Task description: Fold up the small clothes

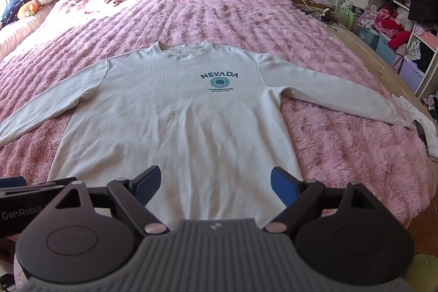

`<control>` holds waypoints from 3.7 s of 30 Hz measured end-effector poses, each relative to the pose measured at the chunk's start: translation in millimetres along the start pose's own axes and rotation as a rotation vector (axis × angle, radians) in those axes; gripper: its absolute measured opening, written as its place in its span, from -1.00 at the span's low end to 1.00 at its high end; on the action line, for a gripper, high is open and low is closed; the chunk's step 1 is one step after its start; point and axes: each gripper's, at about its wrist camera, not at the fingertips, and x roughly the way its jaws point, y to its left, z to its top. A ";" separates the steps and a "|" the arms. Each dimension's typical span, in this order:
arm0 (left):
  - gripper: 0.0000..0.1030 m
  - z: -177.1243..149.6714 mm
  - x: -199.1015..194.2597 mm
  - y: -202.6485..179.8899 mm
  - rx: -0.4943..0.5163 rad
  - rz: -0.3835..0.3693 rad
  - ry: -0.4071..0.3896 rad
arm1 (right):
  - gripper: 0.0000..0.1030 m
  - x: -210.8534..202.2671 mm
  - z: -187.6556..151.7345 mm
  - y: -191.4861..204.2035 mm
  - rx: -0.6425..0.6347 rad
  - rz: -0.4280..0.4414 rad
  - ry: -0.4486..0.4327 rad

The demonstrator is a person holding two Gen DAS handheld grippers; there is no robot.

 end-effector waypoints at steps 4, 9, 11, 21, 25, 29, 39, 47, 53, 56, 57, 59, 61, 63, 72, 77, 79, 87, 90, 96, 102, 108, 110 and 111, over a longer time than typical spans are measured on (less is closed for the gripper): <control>0.89 0.5 0.3 -0.1 -0.002 0.001 0.002 | 0.62 1.3 -0.1 -0.1 0.001 0.002 0.005; 0.89 -0.3 1.7 1.2 -0.005 0.001 0.004 | 0.62 2.9 -0.1 -0.8 0.000 0.005 0.010; 0.89 -0.7 2.6 1.7 -0.005 0.002 0.007 | 0.62 4.8 -0.3 -1.6 0.003 0.004 0.014; 0.89 -0.4 7.4 -3.0 0.008 0.003 0.014 | 0.62 10.6 -1.2 -3.2 0.003 0.019 0.026; 0.89 2.6 13.4 -7.0 0.018 -0.006 0.022 | 0.62 15.5 -0.8 -9.7 0.009 0.025 0.010; 0.89 10.2 22.7 -18.6 0.038 -0.025 0.023 | 0.62 13.6 7.5 -24.2 -0.014 0.021 -0.083; 0.88 46.4 63.5 -87.6 0.134 -0.150 0.014 | 0.62 52.5 32.4 -127.5 0.078 0.014 -0.153; 0.86 83.7 131.0 -149.7 0.077 -0.431 0.049 | 0.61 101.2 42.1 -269.3 0.237 -0.174 -0.290; 0.86 100.8 185.2 -206.7 0.133 -0.427 0.122 | 0.58 166.0 48.0 -374.8 0.342 -0.456 -0.177; 0.86 102.8 200.5 -226.9 0.159 -0.425 0.146 | 0.34 189.4 43.7 -416.8 0.411 -0.425 -0.198; 0.86 102.9 204.8 -231.3 0.162 -0.424 0.155 | 0.34 195.5 40.6 -431.8 0.471 -0.403 -0.218; 0.86 103.4 213.3 -240.0 0.171 -0.428 0.166 | 0.33 206.9 34.7 -458.8 0.591 -0.309 -0.247; 0.86 105.3 223.5 -249.5 0.181 -0.419 0.175 | 0.30 216.0 29.9 -478.2 0.683 -0.269 -0.268; 0.86 107.7 233.2 -256.8 0.188 -0.410 0.184 | 0.22 227.5 26.3 -487.5 0.736 -0.294 -0.290; 0.86 113.5 257.9 -280.9 0.214 -0.399 0.189 | 0.00 263.8 26.0 -510.9 0.825 -0.311 -0.251; 0.86 108.1 270.5 -292.1 0.233 -0.387 0.208 | -0.14 276.4 19.2 -519.9 0.928 -0.299 -0.261; 0.86 106.4 273.1 -294.7 0.244 -0.380 0.206 | -0.67 278.9 19.7 -521.6 0.946 -0.286 -0.271; 0.88 98.0 283.5 -301.3 0.279 -0.383 0.203 | -0.92 265.2 26.9 -522.8 0.989 -0.200 -0.350; 0.89 95.8 284.7 -300.5 0.285 -0.390 0.196 | -0.94 251.1 39.4 -515.5 0.957 -0.181 -0.386; 0.73 103.2 272.4 -286.6 0.279 -0.454 0.110 | -0.95 220.1 84.0 -482.0 0.852 -0.110 -0.471; 0.63 133.3 234.3 -230.4 0.195 -0.477 0.038 | -0.95 196.9 145.9 -413.7 0.757 0.045 -0.557; 0.63 144.4 207.7 -140.4 0.092 -0.420 -0.009 | -0.95 196.8 205.0 -302.1 0.648 0.239 -0.577; 0.63 143.5 203.3 -106.9 0.051 -0.398 -0.022 | -0.95 200.4 218.7 -258.8 0.611 0.306 -0.564; 0.63 143.9 202.6 -90.8 0.031 -0.388 -0.024 | -0.95 202.7 223.7 -236.8 0.593 0.338 -0.556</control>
